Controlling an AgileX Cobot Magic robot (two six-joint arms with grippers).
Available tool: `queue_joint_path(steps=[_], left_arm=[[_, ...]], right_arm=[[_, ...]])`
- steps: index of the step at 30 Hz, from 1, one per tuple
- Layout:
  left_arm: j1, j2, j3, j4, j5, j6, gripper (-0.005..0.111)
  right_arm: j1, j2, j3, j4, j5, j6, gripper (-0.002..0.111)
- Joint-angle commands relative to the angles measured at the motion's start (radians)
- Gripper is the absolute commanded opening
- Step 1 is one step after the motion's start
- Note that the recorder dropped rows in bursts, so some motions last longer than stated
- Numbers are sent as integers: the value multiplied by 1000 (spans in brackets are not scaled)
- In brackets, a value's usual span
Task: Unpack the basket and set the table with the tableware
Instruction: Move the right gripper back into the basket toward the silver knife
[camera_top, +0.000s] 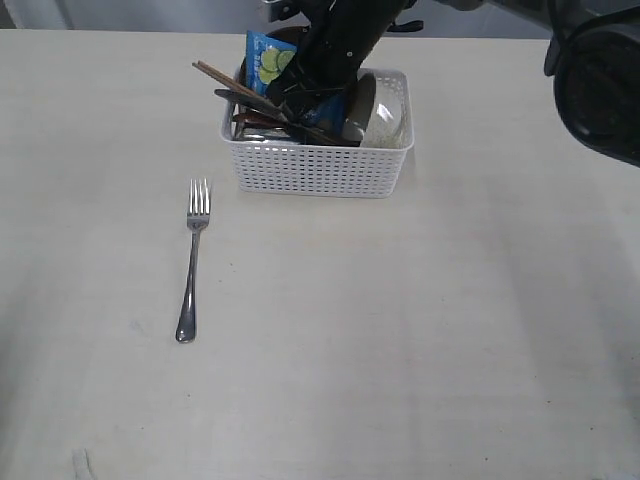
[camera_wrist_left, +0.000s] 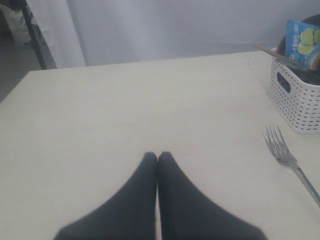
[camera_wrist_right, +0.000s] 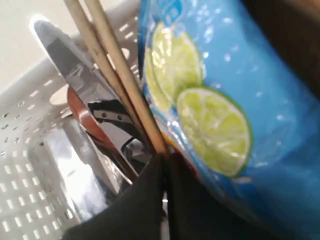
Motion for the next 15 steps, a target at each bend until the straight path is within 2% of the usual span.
queue_joint_path(steps=[1, 7, 9, 10, 11, 12, 15], left_arm=[[-5, -2, 2, 4, -1, -2, 0], [-5, -2, 2, 4, -1, -2, 0], [-5, -2, 2, 4, -1, -2, 0], [-5, -2, 2, 4, -1, -2, 0], [-5, -2, 2, 4, -1, -2, 0], [-5, -2, 2, 4, -1, -2, 0], [-5, -2, 2, 4, -1, -2, 0]], right_arm=[[8, 14, 8, 0, 40, -6, -1], [6, -22, 8, 84, 76, -89, 1], [6, -24, 8, 110, 89, -123, 16], [6, -24, 8, 106, 87, -123, 32], [6, -24, 8, 106, 81, -123, 42], [6, -24, 8, 106, 73, -123, 47], [6, -24, 8, 110, 53, -123, 46]])
